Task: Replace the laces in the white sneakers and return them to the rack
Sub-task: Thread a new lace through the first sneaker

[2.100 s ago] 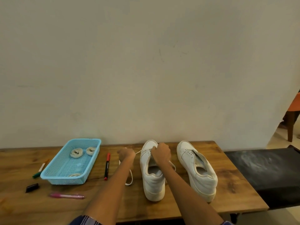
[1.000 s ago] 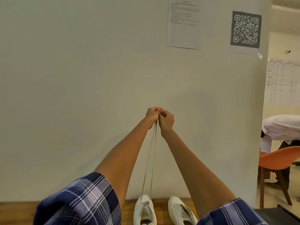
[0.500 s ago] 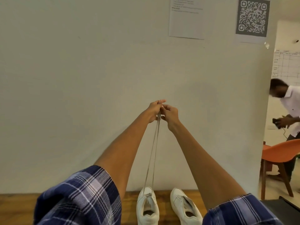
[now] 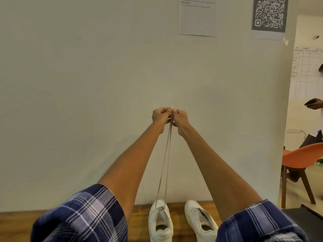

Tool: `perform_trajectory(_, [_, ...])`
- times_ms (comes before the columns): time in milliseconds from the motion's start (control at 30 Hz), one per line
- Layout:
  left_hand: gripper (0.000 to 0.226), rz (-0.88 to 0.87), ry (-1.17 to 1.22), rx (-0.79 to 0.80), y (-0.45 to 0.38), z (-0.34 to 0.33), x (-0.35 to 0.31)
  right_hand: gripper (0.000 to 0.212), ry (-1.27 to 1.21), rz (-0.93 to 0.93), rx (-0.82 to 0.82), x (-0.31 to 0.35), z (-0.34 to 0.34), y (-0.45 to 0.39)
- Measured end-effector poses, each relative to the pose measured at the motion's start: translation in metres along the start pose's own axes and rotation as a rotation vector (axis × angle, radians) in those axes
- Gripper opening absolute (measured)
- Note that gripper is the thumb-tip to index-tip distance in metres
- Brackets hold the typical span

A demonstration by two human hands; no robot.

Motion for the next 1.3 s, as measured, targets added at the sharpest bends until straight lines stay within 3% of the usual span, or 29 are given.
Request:
perform_trajectory(200, [0.019, -0.049, 0.030, -0.054, -0.003, 0.010, -0.003, 0.030, -0.003, 0.066, -0.053, -0.005, 0.000, -0.005])
perform_trajectory(400, [0.014, -0.158, -0.126, -0.138, -0.006, 0.011, -0.012, 0.013, -0.035, 0.084, -0.114, -0.004, 0.003, -0.006])
perform_trajectory(800, [0.012, -0.166, -0.150, -0.189, 0.000, 0.000, -0.010, 0.013, -0.106, 0.056, -0.322, -0.006, 0.012, -0.003])
perform_trajectory(1300, [0.011, -0.097, -0.113, -0.164, -0.001, -0.004, -0.009, 0.006, -0.174, 0.068, -0.255, 0.001, 0.018, -0.002])
Point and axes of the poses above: each hand's wrist, its own y-axis away from the middle knuckle, its own z-axis out of the back of the hand, x = y × z, the point moved 5 cm from there along -y, towards the middle knuckle
